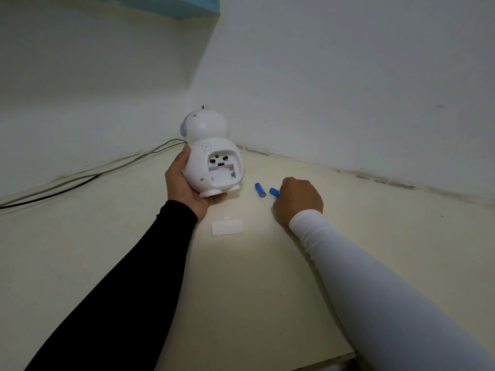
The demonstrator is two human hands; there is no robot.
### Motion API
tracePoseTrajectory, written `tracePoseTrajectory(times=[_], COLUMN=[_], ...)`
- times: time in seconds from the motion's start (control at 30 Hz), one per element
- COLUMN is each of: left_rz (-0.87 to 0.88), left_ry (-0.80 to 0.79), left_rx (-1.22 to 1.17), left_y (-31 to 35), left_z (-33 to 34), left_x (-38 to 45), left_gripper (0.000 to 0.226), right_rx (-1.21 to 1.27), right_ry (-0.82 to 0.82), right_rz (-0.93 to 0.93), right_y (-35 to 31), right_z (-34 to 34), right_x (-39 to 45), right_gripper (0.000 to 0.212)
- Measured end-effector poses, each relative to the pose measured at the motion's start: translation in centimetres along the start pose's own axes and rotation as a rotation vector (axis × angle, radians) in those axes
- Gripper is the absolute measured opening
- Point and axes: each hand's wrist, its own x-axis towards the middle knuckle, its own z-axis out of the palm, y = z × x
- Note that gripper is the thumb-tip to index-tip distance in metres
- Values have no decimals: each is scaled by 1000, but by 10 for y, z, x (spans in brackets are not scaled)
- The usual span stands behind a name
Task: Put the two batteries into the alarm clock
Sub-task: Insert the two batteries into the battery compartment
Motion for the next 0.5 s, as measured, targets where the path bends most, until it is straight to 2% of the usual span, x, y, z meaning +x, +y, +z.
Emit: tracePoseTrajectory(times=[0.33,0.5], left_rz=[-9,-3], left_ry=[15,25], left_rx=[4,-1], left_y=[-1,1], left_z=[1,0], left_x=[-1,0], left_gripper=[44,48], right_rx=[9,179], right_ry=[10,78], right_rz=[-28,-23], right_y=[1,2], right_z=[2,-1], right_x=[1,4], right_gripper=[7,21])
